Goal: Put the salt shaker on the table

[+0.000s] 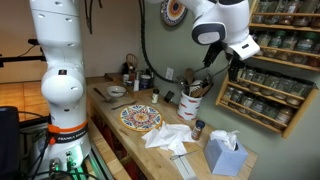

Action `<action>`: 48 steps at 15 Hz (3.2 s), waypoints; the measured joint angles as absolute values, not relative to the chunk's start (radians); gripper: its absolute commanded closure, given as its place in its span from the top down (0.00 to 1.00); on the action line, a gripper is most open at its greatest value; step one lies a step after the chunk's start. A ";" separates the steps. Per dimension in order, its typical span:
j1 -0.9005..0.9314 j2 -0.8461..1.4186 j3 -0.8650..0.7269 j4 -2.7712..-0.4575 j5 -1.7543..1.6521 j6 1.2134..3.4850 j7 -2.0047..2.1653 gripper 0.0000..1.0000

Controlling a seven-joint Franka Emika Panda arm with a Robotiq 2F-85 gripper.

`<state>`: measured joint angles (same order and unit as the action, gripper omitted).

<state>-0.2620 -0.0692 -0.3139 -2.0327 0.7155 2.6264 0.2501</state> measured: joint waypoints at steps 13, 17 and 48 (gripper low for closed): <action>-0.262 -0.141 -0.313 -2.054 0.678 2.624 0.096 1.00; -0.255 -0.182 -0.308 -2.055 0.612 2.622 -0.044 1.00; -0.195 -0.063 -0.255 -2.096 0.357 2.987 -0.084 1.00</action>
